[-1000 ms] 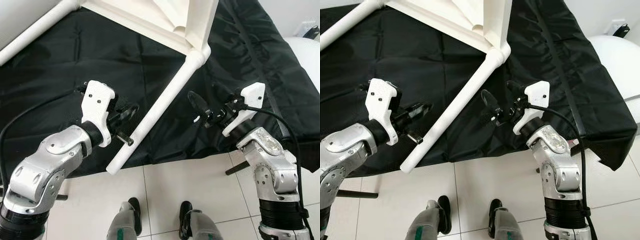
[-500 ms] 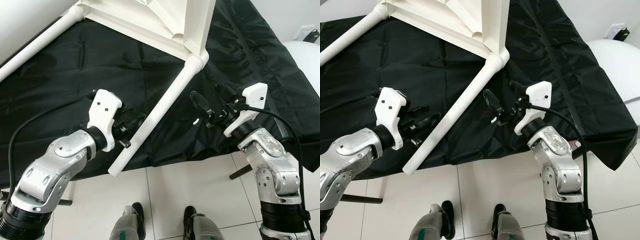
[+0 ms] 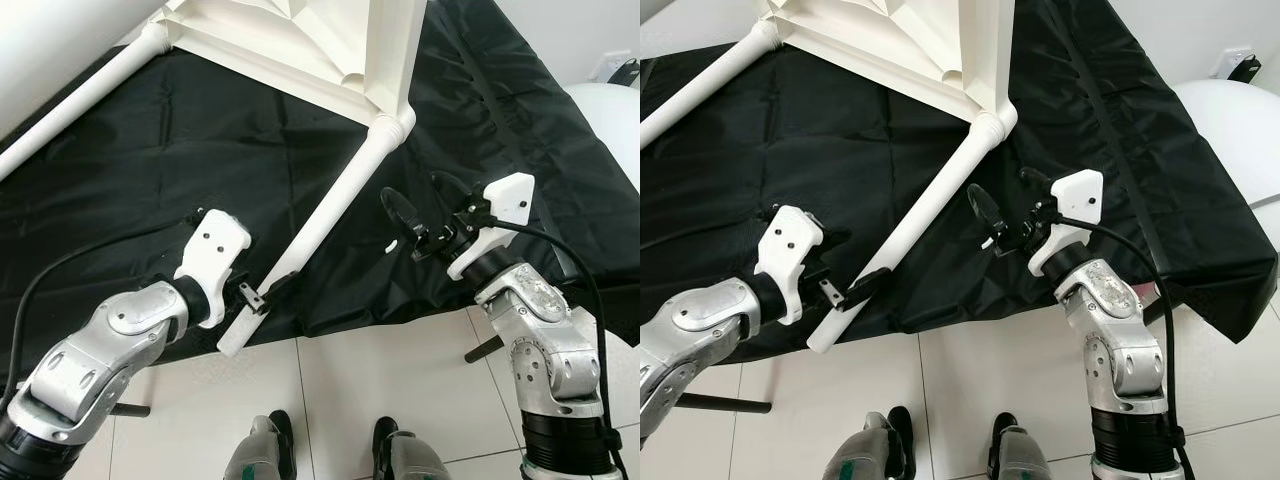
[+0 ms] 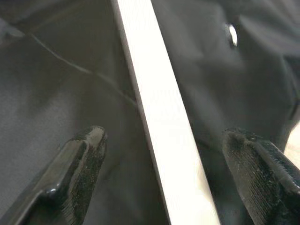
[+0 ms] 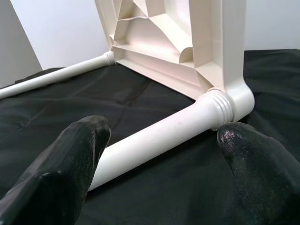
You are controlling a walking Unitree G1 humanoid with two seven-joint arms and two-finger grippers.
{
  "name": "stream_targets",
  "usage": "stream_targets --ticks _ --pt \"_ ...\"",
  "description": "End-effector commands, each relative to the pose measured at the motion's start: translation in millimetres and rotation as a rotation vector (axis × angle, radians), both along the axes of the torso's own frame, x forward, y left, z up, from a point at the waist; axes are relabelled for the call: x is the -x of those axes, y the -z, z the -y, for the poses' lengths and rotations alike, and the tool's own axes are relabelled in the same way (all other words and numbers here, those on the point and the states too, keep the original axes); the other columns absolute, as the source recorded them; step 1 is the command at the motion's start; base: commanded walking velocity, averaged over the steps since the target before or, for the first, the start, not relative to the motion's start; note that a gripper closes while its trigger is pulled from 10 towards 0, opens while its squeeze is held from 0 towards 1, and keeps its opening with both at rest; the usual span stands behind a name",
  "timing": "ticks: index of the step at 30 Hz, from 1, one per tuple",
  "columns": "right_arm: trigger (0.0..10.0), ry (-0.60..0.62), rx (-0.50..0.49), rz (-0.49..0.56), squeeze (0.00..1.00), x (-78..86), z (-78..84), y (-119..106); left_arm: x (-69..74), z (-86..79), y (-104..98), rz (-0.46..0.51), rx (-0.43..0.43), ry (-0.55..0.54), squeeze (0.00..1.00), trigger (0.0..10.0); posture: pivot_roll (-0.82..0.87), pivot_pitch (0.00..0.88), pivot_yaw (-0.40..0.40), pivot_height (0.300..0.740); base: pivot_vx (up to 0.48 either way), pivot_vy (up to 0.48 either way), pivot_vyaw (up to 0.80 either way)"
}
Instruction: Building children table
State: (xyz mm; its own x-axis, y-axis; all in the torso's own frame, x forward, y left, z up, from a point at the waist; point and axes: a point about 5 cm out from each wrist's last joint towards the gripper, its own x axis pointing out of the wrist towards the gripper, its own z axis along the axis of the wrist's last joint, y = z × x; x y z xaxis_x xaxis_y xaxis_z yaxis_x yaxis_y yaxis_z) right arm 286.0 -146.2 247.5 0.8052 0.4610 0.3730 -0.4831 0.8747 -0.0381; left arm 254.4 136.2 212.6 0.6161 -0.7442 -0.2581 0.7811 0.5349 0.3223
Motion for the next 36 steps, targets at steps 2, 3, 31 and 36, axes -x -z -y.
stream_targets --ticks 2,3,31,36 --pt "10.0 0.008 0.002 -0.006 0.0 3.6 2.1 1.4 12.8 2.2 13.3 -0.085 -0.081 0.151 0.0 10.0 -0.02 0.295 0.128 0.74 0.0 0.0 0.0" --pt "10.0 0.008 0.002 -0.006 0.0 3.6 2.1 1.4 12.8 2.2 13.3 -0.085 -0.081 0.151 0.0 10.0 -0.02 0.295 0.128 0.74 0.0 0.0 0.0" --pt "10.0 0.041 -0.009 0.008 0.0 14.5 5.6 -8.3 0.7 -13.7 39.0 -0.178 -0.273 0.018 0.0 0.0 -0.03 0.34 0.166 0.74 0.0 0.0 0.0" --pt "10.0 0.046 -0.018 0.009 0.0 17.1 4.4 -9.3 -1.1 -15.4 40.0 -0.187 -0.311 0.036 0.0 0.0 -0.03 0.345 0.179 0.74 0.0 0.0 0.0"
